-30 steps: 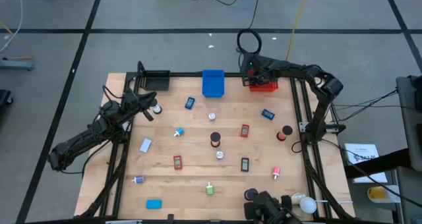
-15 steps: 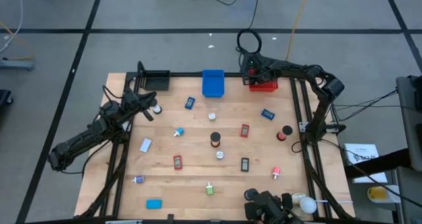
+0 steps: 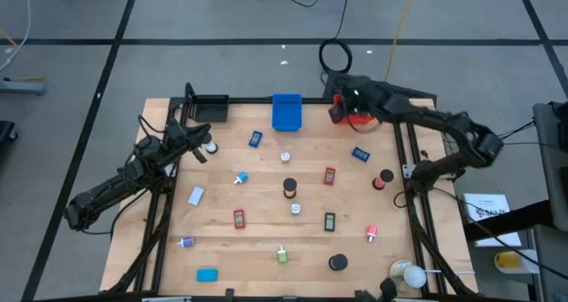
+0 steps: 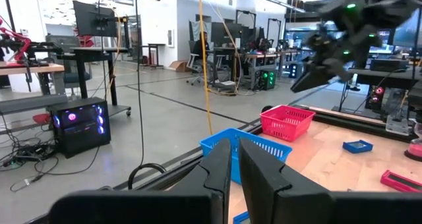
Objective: Pick & Place Office items
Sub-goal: Put the left dark blue digital clock into the blue basket
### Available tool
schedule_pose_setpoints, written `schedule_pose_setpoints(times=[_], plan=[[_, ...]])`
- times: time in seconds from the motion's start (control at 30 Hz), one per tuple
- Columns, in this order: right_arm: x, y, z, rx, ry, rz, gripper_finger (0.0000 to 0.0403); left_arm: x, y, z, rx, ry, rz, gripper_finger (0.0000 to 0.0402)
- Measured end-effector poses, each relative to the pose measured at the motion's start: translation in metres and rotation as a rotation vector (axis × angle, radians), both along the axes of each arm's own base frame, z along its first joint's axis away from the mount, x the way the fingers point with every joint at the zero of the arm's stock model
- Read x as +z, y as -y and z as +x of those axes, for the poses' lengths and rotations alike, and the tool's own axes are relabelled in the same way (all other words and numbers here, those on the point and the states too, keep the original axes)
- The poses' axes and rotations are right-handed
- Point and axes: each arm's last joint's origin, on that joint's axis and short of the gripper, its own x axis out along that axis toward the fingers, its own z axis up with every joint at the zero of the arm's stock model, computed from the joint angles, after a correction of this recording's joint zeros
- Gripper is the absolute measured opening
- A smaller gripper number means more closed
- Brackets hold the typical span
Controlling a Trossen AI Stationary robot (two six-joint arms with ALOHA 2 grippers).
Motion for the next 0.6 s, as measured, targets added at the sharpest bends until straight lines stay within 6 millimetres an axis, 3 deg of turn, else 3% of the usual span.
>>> schedule_pose_setpoints(times=[0.1, 0.3, 0.47, 0.6], plan=[[-0.002, -0.022, -0.007, 0.120, 0.078, -0.087, 0.0007, 0.000, 0.000, 0.000, 0.000, 0.000, 0.000, 0.0037], [-0.011, -0.059, -0.019, 0.376, 0.343, -0.255, 0.0021, 0.000, 0.000, 0.000, 0.000, 0.001, 0.000, 0.0037], [-0.021, -0.081, -0.027, 0.429, 0.535, -0.369, 0.0013, 0.000, 0.000, 0.000, 0.000, 0.000, 0.000, 0.0037], [-0.021, -0.091, -0.026, 0.529, 0.588, -0.368, 0.0002, 0.000, 0.000, 0.000, 0.000, 0.002, 0.001, 0.0037]])
